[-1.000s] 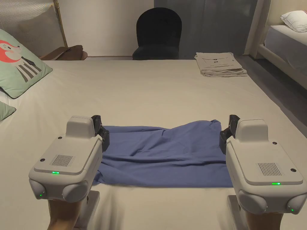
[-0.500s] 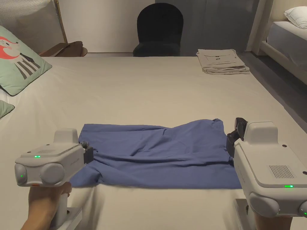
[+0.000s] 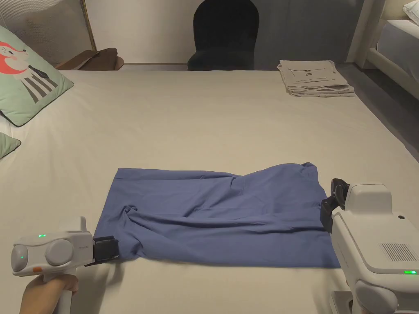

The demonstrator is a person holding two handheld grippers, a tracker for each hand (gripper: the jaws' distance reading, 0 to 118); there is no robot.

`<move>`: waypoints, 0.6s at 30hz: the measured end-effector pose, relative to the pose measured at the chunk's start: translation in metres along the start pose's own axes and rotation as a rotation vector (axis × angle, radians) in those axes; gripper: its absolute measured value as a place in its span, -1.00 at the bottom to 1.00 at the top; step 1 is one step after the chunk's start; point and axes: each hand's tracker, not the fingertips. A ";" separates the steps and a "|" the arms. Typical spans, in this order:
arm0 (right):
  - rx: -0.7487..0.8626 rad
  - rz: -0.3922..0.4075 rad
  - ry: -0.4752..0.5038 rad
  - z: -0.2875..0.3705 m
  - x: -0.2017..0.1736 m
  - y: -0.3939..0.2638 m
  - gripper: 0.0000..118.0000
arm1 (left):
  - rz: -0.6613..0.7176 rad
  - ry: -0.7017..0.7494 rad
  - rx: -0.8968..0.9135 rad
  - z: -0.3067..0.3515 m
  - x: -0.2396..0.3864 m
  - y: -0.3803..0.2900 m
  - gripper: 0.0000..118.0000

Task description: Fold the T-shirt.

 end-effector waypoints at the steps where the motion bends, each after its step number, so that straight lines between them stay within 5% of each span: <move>1: -0.003 0.003 -0.001 -0.001 0.000 -0.001 -1.00 | -0.004 -0.004 -0.003 -0.003 0.003 -0.001 0.40; 3: -0.012 0.002 -0.002 -0.002 0.002 -0.003 -1.00 | -0.007 -0.023 -0.010 -0.007 0.007 -0.003 -0.13; 5: -0.021 -0.003 -0.006 -0.003 0.006 -0.005 -1.00 | -0.025 -0.009 -0.041 -0.012 0.018 -0.004 -0.23; 7: -0.032 -0.009 -0.012 -0.003 0.010 -0.007 -1.00 | -0.058 0.019 0.001 -0.009 0.025 -0.006 -0.77; 8: -0.035 -0.011 -0.016 -0.003 0.013 -0.008 -1.00 | -0.074 0.003 0.004 -0.008 0.028 -0.006 -0.85; 15: -0.235 -0.083 -0.034 -0.030 0.046 -0.027 -0.99 | -0.172 -0.021 0.074 0.016 0.038 0.003 -0.87; 17: -0.368 -0.126 -0.052 -0.050 0.056 -0.047 -0.71 | -0.167 -0.051 0.111 0.028 0.035 0.008 -0.88; 18: -0.425 -0.138 -0.047 -0.058 0.060 -0.055 -0.33 | -0.161 -0.060 0.119 0.033 0.034 0.009 -0.88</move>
